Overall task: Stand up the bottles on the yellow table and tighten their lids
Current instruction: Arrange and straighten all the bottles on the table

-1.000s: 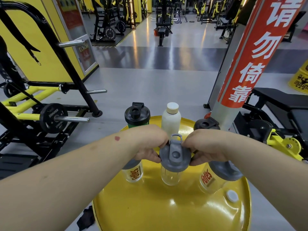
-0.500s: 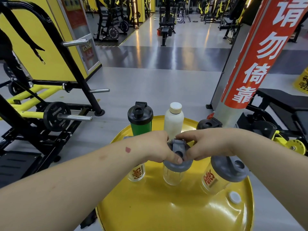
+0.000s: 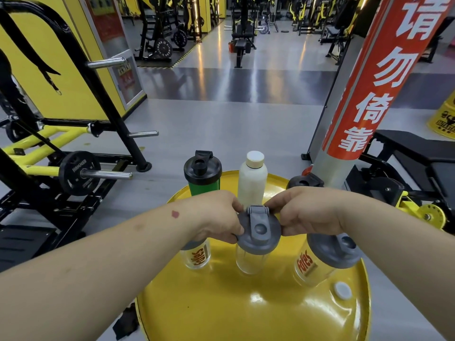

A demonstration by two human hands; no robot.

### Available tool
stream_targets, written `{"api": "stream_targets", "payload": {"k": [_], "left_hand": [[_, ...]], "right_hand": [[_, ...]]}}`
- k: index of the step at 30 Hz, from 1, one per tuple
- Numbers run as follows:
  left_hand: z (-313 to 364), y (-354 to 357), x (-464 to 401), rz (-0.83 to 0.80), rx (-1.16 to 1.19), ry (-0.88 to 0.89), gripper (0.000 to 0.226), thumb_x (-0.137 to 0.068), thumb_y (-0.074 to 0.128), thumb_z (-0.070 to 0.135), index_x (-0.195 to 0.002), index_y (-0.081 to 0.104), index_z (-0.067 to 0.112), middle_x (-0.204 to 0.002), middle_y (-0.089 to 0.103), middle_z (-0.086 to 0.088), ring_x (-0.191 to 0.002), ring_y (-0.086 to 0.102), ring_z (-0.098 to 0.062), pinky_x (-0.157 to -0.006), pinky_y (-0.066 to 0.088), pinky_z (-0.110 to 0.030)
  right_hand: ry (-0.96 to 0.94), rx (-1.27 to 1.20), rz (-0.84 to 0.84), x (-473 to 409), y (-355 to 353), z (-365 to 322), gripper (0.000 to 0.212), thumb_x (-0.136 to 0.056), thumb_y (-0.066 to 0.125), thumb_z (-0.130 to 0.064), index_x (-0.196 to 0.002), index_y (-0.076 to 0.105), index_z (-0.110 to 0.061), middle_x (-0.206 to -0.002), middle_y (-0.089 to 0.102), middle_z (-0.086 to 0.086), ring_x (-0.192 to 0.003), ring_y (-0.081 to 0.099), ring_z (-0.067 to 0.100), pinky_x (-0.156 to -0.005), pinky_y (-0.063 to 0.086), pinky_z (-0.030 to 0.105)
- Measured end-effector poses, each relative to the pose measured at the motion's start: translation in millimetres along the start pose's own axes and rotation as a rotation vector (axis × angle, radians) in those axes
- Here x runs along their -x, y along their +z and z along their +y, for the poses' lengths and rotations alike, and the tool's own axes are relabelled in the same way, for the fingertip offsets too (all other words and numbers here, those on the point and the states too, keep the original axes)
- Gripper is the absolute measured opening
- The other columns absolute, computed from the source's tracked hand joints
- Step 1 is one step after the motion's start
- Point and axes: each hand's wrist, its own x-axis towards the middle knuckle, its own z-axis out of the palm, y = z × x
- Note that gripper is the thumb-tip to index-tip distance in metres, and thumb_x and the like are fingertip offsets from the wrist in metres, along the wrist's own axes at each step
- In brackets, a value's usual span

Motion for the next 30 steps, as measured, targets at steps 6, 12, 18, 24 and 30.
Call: {"api": "stream_targets", "payload": {"k": [6,12,18,24,30], "left_hand": [[2,3,6,0.036,0.024,0.025,0.039,-0.086,0.075,0.002,-0.120,0.069,0.019,-0.112,0.073,-0.001,-0.089,0.077,-0.017,-0.078,0.065,-0.034],[4,0,9,0.038,0.030,0.021,0.043,-0.085,0.076,0.000,-0.124,0.067,0.017,-0.113,0.074,-0.003,-0.089,0.078,-0.020,-0.079,0.065,-0.036],[4,0,11,0.041,0.024,0.026,0.042,-0.086,0.075,-0.002,-0.123,0.068,0.017,-0.111,0.076,-0.003,-0.089,0.078,-0.019,-0.078,0.065,-0.035],[5,1,12,0.048,0.016,0.025,0.041,-0.086,0.074,-0.001,-0.123,0.068,0.017,-0.113,0.075,-0.002,-0.090,0.077,-0.018,-0.078,0.065,-0.034],[7,2,12,0.062,-0.066,0.016,0.049,-0.085,0.077,0.002,-0.129,0.065,0.018,-0.115,0.075,-0.001,-0.091,0.077,-0.017,-0.080,0.065,-0.035]], "right_hand": [[-0.002,-0.001,0.013,0,1,2,0.053,-0.088,0.045,0.017,-0.116,0.077,-0.015,-0.117,0.079,0.008,-0.113,0.074,0.024,-0.101,0.058,0.044],[-0.010,-0.024,0.035,0,3,5,0.053,-0.087,0.046,0.018,-0.114,0.077,-0.015,-0.117,0.079,0.009,-0.114,0.073,0.025,-0.101,0.059,0.044],[-0.022,0.016,0.068,0,4,8,0.053,-0.087,0.049,0.016,-0.120,0.075,-0.017,-0.122,0.076,0.007,-0.116,0.071,0.025,-0.099,0.059,0.041],[-0.009,0.005,0.078,0,6,5,0.053,-0.088,0.047,0.017,-0.119,0.076,-0.015,-0.119,0.078,0.008,-0.113,0.072,0.024,-0.097,0.061,0.040],[0.000,-0.008,0.080,-1,7,4,0.052,-0.088,0.047,0.018,-0.115,0.077,-0.014,-0.119,0.077,0.008,-0.112,0.073,0.025,-0.095,0.061,0.039]]}}
